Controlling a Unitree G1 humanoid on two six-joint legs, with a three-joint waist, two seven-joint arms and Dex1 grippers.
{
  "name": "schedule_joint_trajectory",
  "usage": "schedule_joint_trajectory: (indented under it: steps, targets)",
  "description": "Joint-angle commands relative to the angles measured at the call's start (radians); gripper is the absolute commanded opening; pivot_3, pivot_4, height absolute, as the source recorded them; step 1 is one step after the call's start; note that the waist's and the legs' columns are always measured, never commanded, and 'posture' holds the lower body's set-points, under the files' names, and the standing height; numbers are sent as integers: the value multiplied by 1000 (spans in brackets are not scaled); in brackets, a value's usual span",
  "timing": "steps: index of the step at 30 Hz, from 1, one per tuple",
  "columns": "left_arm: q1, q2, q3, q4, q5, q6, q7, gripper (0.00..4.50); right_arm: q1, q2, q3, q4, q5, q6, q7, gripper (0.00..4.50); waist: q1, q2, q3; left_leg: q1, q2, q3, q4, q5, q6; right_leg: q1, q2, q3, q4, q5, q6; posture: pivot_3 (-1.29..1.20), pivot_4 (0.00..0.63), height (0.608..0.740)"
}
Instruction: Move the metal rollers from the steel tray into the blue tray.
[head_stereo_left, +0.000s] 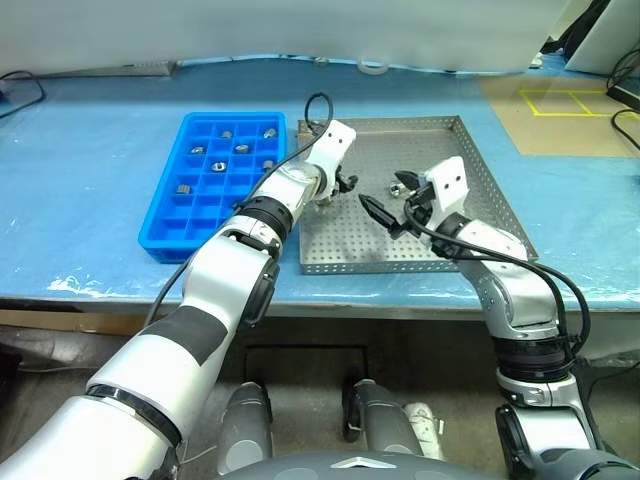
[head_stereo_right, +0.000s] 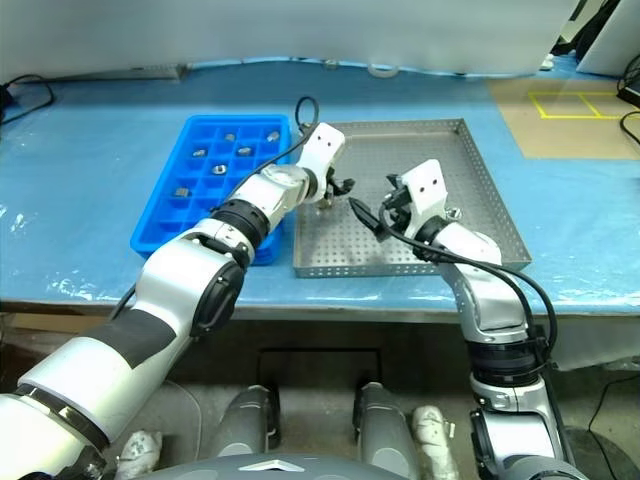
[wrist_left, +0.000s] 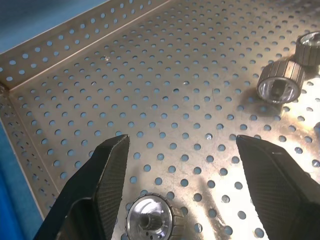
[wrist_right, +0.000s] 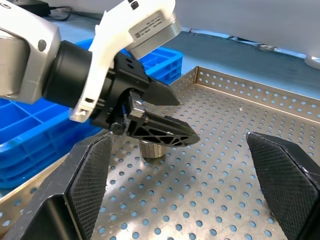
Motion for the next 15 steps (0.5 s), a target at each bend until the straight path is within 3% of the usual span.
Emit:
schedule_joint_trajectory:
  steps: [1, 15]
  targets:
    - [7, 10, -20, -22, 29, -5, -5, 3599, -2, -7, -8, -42, 12, -2, -4, 4500, 0, 0, 0, 0, 0, 0, 0, 0, 0, 0, 0, 0, 0, 0, 0, -288, 150, 740]
    - [75, 18, -24, -12, 66, -6, 9, 3599, -29, -8, 18, 18, -7, -30, 6, 4500, 2, 0, 0, -1, 0, 0, 0, -1, 2, 0, -1, 0, -1, 0, 0, -260, 150, 740]
